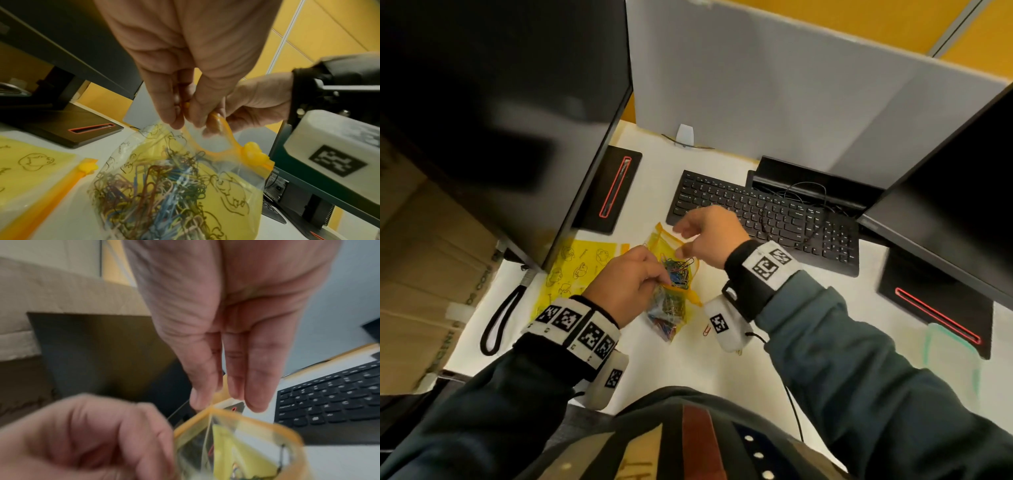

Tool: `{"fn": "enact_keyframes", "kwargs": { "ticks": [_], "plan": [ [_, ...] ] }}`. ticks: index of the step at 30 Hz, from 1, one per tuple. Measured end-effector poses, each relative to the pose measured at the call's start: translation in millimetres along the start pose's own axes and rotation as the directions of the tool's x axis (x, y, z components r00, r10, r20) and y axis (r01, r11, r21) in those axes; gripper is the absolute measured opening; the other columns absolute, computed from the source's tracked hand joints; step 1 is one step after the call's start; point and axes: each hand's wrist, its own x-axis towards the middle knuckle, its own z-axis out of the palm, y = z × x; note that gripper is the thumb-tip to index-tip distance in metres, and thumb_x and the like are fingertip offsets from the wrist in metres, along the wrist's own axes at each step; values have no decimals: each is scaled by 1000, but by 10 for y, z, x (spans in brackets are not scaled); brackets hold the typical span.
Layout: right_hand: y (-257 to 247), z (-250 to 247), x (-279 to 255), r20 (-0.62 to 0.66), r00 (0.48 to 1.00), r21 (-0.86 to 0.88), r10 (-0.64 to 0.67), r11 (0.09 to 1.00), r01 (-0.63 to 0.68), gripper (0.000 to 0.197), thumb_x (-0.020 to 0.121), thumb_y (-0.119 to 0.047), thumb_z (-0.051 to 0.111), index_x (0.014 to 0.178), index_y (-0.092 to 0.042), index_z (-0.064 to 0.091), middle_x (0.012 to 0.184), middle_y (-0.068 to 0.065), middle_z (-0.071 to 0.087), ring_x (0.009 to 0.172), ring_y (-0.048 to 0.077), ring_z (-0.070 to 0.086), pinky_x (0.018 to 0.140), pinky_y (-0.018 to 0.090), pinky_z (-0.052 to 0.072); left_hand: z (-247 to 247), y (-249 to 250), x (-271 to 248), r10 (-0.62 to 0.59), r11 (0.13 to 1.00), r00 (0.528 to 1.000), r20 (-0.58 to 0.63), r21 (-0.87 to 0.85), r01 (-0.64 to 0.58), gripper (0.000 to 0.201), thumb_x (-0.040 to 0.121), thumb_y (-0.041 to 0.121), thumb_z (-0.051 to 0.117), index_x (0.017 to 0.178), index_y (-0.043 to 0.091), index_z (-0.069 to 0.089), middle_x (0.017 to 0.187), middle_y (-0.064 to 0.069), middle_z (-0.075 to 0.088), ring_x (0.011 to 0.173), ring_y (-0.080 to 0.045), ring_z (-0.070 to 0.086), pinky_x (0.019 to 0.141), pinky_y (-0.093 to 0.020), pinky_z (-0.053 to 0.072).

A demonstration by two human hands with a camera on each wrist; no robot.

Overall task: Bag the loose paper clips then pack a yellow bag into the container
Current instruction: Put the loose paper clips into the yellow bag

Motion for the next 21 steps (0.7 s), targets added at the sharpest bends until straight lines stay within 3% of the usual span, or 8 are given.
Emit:
{"fn": "enact_keyframes", "kwargs": {
  "ticks": [2,4,7,11,17,19,21],
  "plan": [
    [216,-86,-104,-77,995,120,67,991,-58,36,70,-8,77,104,-16,64,102,4,66,83,16,63,78,34,56,1,-15,-13,-18,1000,1000,-12,-1,18,23,79,-6,56,84,9,71,91,2,52,86,-14,51,76,-16,36],
    [524,-88,-261,-40,985,45,167,985,-166,39,72,-5,74,106,-17,60,104,5,64,75,16,60,73,34,57,9,-37,-21,-26,1000,1000,-18,-7,25,23,80,-6,56,84,9,71,91,2,53,87,-15,53,75,-14,37],
    [1000,138,-538,144,952,-277,270,935,-223,60,69,-12,77,122,-23,50,117,2,56,98,20,57,90,32,49,21,-58,-19,-28,999,999,-18,-16,28,22,80,-5,56,83,10,71,90,0,54,86,-16,54,72,-7,34],
    [1282,441,-725,282,938,-385,202,919,-83,87,66,-13,79,139,-25,33,132,1,39,118,24,47,101,32,42,32,-60,-7,-36,999,999,-21,-10,36,20,80,-3,58,83,12,71,91,-1,55,86,-17,53,76,-22,39],
    [1259,639,-582,223,972,-325,78,946,-1,58,76,-9,69,130,-15,49,125,9,50,114,30,51,95,30,42,61,-48,6,-17,1000,1000,-19,21,18,20,80,-2,57,83,12,71,91,2,53,84,-15,51,69,-15,34],
    [1210,644,-530,185,980,-271,73,962,-20,56,77,-9,70,129,-15,49,122,9,55,111,28,53,94,28,41,60,-46,1,-21,1000,1000,-17,18,21,20,80,-2,58,83,12,71,91,2,53,84,-14,51,69,-12,34],
    [1178,627,-523,187,981,-229,53,973,-9,59,76,-6,70,130,-18,47,121,9,55,107,26,56,93,29,43,53,-55,-12,-27,1000,999,-21,15,27,21,79,-3,57,84,12,71,92,2,53,86,-15,53,74,-17,38]
  ]
}}
